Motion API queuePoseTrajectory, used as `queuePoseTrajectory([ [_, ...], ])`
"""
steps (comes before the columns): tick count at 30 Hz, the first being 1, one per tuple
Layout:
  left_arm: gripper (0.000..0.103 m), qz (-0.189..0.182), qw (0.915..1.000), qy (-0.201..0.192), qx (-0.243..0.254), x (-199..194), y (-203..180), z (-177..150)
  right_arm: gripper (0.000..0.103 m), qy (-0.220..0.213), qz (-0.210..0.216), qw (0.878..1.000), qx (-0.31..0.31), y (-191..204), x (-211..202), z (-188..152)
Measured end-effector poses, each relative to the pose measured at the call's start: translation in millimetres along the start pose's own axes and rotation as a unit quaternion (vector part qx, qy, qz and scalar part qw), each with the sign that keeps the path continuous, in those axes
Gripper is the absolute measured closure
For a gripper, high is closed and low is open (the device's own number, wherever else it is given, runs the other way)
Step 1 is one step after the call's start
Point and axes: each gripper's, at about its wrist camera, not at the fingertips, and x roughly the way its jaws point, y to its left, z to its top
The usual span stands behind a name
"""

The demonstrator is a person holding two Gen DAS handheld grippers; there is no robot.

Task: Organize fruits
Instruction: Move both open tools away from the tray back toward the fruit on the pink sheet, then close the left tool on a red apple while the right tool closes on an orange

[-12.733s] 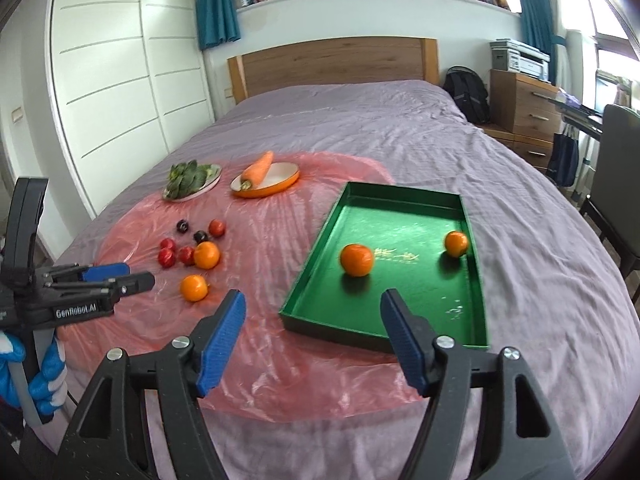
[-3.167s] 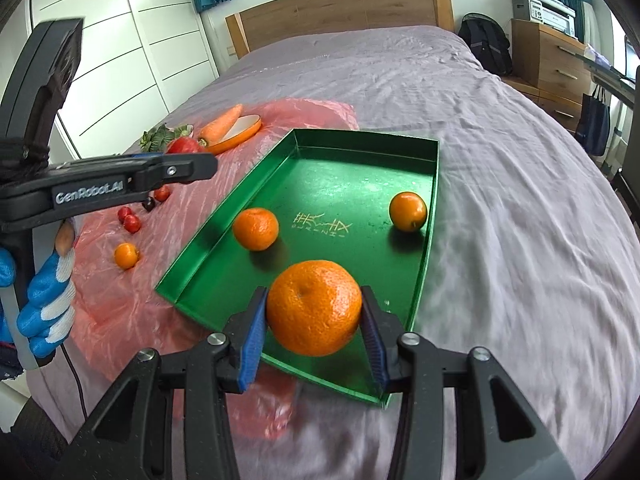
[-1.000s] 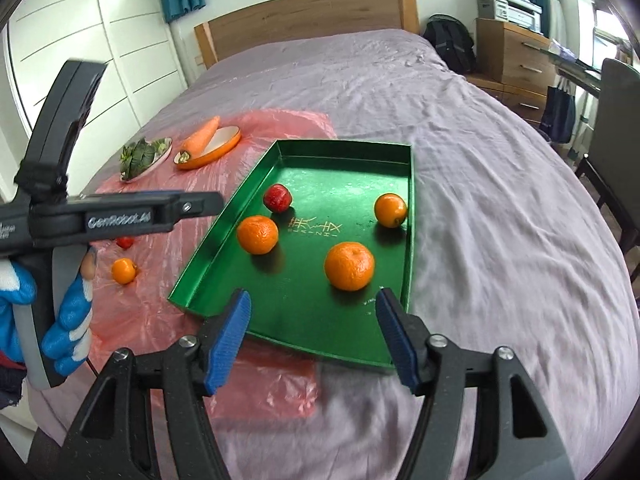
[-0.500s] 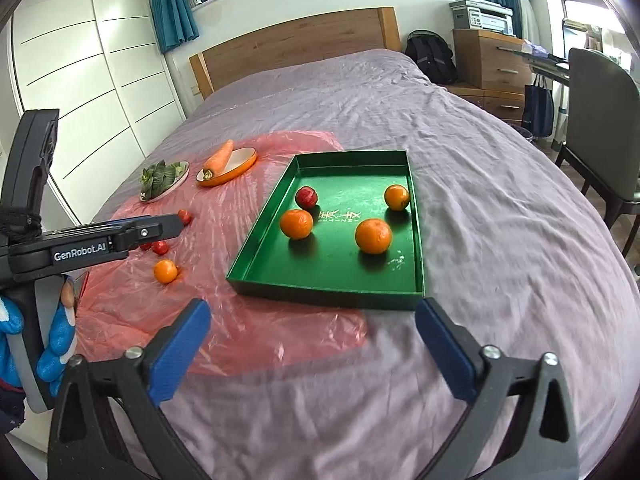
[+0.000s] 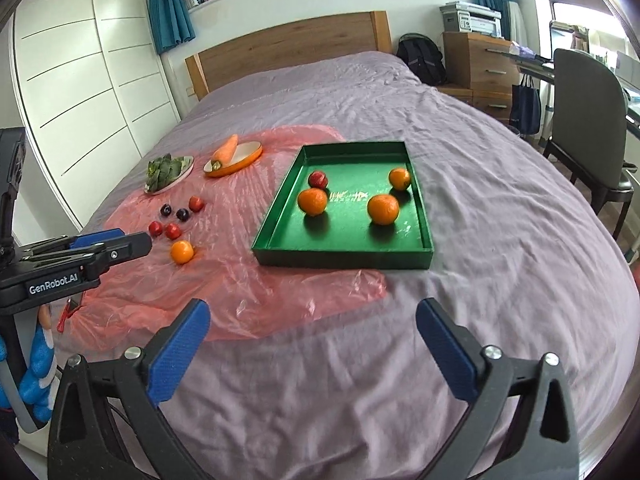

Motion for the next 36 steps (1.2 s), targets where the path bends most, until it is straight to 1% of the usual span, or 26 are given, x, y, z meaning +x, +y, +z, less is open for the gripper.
queuePoseTrajectory([
  [2, 0.056, 0.004, 1.0, 0.004, -0.004, -5, 7, -10, 0.0, 0.015, 0.01, 1.0, 0.0, 5, 1, -5],
  [6, 0.056, 0.004, 0.9997, 0.016, -0.019, -11, 21, -29, 0.0, 0.024, 0.016, 1.0, -0.013, 19, 0, -14],
  [9, 0.055, 0.02, 0.9993, 0.017, -0.027, -16, 31, -45, 0.0, 0.029, 0.019, 0.999, -0.024, 30, 0, -20],
  [14, 0.055, 0.035, 0.9985, 0.02, -0.036, -21, 48, -67, 0.0, 0.049, 0.031, 0.996, -0.071, 56, 2, -28],
  [18, 0.055, 0.045, 0.9974, 0.022, -0.053, -25, 67, -81, 0.0, 0.062, 0.046, 0.993, -0.088, 74, 7, -33],
  [25, 0.055, 0.062, 0.9945, 0.02, -0.083, -28, 102, -98, 0.0, 0.062, 0.075, 0.989, -0.114, 105, 18, -36],
  [33, 0.056, 0.065, 0.9915, 0.019, -0.111, -20, 136, -104, 0.0, 0.064, 0.091, 0.985, -0.128, 129, 38, -33],
  [36, 0.056, 0.059, 0.9907, 0.018, -0.122, -15, 145, -102, 0.0, 0.063, 0.095, 0.985, -0.129, 132, 47, -29],
])
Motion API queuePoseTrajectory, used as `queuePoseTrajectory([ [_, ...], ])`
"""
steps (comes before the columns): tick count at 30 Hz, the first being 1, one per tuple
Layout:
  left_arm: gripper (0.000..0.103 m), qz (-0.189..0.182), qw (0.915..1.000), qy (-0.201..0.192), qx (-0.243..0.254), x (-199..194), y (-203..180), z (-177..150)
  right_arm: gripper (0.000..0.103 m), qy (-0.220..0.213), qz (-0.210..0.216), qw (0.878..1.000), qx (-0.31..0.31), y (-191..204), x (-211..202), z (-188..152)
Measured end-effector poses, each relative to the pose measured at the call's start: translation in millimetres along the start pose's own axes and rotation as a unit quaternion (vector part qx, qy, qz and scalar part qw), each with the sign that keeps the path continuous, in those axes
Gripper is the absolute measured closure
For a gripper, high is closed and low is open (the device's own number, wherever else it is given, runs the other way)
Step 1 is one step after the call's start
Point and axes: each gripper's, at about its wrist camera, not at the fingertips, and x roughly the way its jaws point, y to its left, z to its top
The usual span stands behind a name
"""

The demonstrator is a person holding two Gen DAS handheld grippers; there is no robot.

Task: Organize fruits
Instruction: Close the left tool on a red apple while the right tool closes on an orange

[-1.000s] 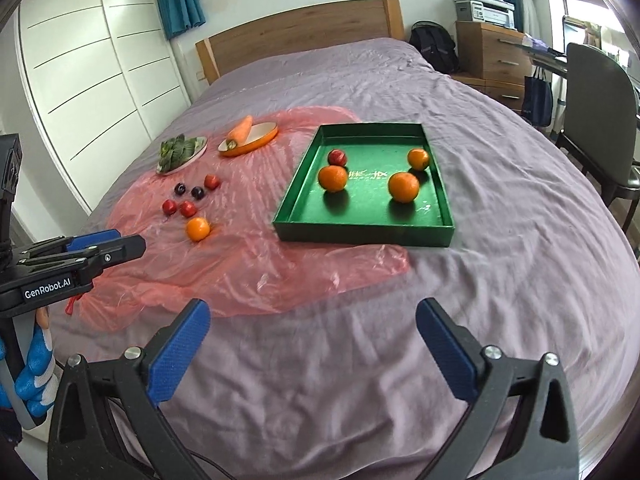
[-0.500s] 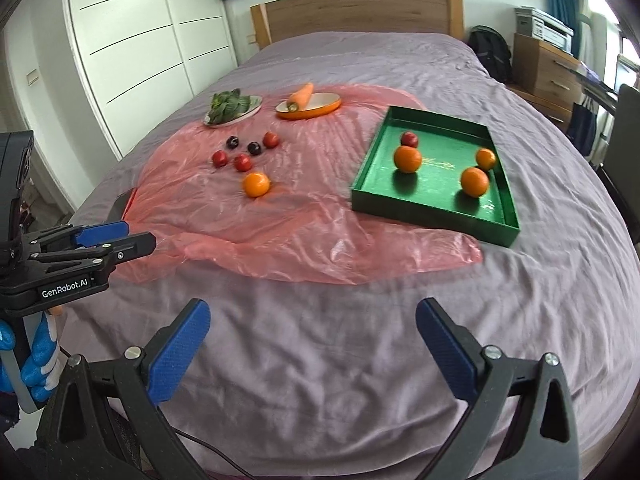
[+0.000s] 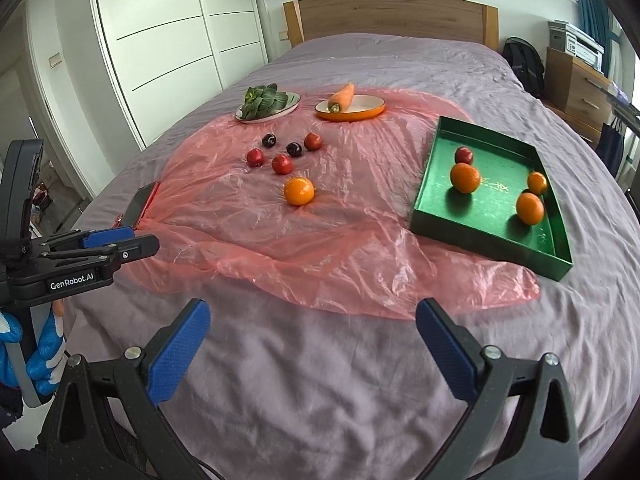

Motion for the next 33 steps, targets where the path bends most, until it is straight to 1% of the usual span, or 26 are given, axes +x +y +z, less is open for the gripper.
queuePoseTrajectory([
  [6, 0.056, -0.024, 0.9996, 0.002, -0.012, 15, 8, 17, 0.0, -0.002, 0.016, 1.0, -0.006, 2, 21, 18],
  [13, 0.056, -0.045, 0.9985, 0.012, -0.026, 41, 17, 43, 0.0, 0.015, 0.05, 0.998, -0.031, 15, 62, 40],
  [19, 0.056, -0.059, 0.9971, 0.017, -0.044, 69, 26, 74, 0.0, 0.031, 0.076, 0.996, -0.04, 18, 98, 55],
  [26, 0.057, -0.071, 0.9966, 0.02, -0.036, 111, 21, 118, 0.0, 0.04, 0.094, 0.994, -0.04, 12, 133, 82],
  [30, 0.057, -0.073, 0.9964, 0.026, -0.032, 137, 20, 136, 0.0, 0.044, 0.097, 0.993, -0.042, 10, 150, 96],
  [33, 0.057, -0.073, 0.9964, 0.03, -0.032, 152, 21, 144, 0.0, 0.05, 0.1, 0.993, -0.044, 10, 163, 104],
])
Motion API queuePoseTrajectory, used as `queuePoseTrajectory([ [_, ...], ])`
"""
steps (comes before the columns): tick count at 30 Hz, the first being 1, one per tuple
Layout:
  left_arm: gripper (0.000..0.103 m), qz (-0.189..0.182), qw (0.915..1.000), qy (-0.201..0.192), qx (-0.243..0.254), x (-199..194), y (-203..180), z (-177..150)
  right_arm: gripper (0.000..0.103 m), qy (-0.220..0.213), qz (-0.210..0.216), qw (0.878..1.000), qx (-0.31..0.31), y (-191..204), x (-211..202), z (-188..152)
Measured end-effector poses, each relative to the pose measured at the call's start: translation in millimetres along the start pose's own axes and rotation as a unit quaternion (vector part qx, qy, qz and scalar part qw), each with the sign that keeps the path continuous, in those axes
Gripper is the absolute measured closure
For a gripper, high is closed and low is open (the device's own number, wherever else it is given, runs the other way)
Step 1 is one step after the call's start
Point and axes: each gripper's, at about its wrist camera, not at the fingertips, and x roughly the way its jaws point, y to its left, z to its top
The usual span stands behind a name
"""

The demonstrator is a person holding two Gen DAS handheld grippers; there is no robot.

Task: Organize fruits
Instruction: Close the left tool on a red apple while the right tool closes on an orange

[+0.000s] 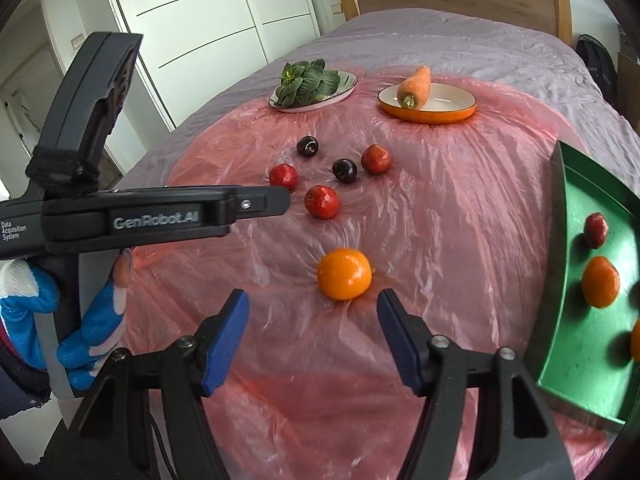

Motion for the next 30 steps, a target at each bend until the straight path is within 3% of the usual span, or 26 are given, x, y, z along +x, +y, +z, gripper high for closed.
queuePoseTrajectory([
  [6, 0.057, 0.003, 0.9999, 0.008, 0.013, 24, -1, 8, 0.0, 0.006, 0.008, 1.0, 0.0, -7, 23, 13],
  [18, 0.058, 0.007, 0.9998, 0.009, 0.018, 57, 0, 12, 0.017, 0.015, 0.01, 1.0, 0.008, -30, 57, 15],
  [30, 0.072, -0.008, 1.0, 0.005, 0.002, 75, 9, 6, 0.027, -0.003, 0.024, 1.0, -0.013, -30, 71, 5],
])
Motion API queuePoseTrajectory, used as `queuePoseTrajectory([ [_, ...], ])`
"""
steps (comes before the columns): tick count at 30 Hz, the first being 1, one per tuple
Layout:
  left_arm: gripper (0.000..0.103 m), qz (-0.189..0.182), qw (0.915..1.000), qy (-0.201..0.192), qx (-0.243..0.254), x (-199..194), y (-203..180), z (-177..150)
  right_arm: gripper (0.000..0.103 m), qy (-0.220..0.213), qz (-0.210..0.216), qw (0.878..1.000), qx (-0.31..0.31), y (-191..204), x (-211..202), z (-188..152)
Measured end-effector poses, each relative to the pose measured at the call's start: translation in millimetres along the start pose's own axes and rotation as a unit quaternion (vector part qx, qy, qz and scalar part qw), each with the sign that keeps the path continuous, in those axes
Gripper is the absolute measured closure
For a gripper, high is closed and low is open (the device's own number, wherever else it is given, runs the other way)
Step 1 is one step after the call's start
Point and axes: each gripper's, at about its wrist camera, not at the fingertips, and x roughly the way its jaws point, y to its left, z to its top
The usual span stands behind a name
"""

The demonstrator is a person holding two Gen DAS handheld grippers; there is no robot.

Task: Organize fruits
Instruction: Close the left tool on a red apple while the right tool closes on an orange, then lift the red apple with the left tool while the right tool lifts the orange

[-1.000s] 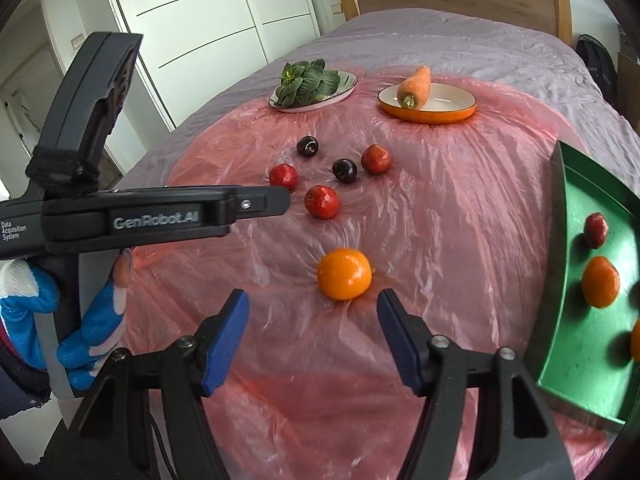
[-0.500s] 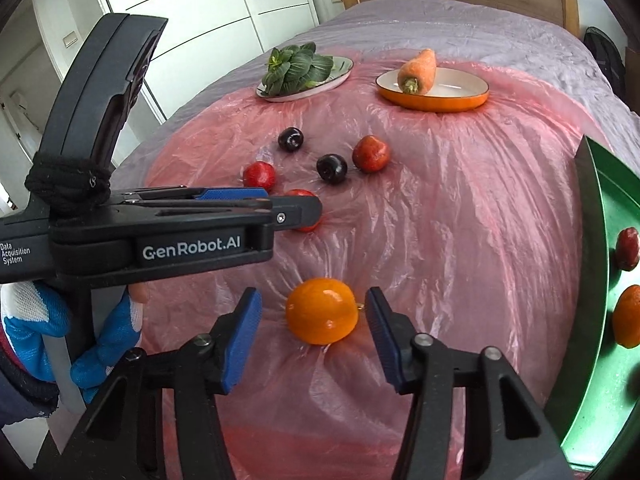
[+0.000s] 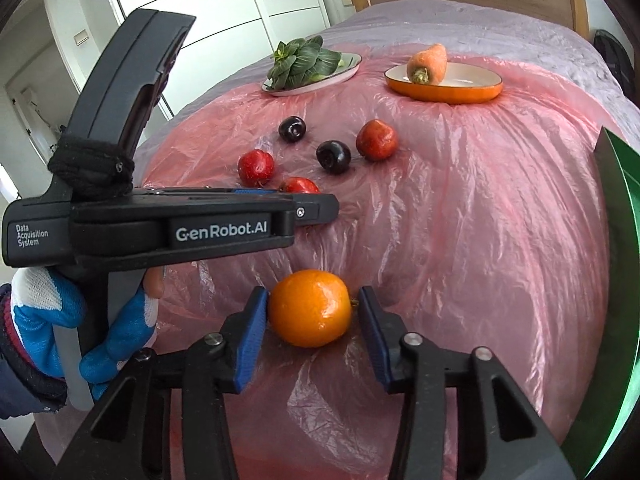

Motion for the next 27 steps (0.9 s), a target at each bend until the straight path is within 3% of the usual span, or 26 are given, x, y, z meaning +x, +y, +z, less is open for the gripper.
queuePoseTrajectory([
  [11, 0.075, 0.004, 0.9999, -0.016, 0.002, 4, 2, -9, 0.028, -0.012, -0.012, 0.999, -0.043, 9, 6, -9],
  [27, 0.075, 0.022, 0.9991, -0.032, 0.019, 5, -6, -13, 0.033, -0.025, 0.004, 0.999, -0.033, 4, 4, -16],
])
